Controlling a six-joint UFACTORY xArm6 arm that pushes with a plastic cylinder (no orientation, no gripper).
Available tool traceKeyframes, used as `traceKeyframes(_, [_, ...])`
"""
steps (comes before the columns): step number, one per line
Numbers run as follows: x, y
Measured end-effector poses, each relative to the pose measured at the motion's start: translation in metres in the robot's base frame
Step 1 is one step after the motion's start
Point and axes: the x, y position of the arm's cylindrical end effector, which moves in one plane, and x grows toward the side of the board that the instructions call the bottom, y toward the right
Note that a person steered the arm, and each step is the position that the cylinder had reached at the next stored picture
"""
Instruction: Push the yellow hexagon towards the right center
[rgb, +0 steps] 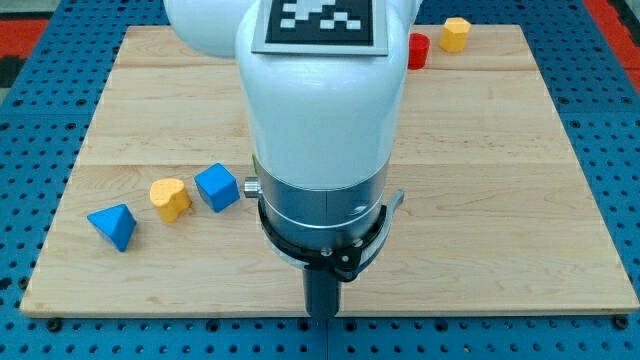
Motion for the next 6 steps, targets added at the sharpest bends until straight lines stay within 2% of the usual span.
traceKeyframes(4, [0.0,-0.001])
traceKeyframes(6, [0.0,-0.041])
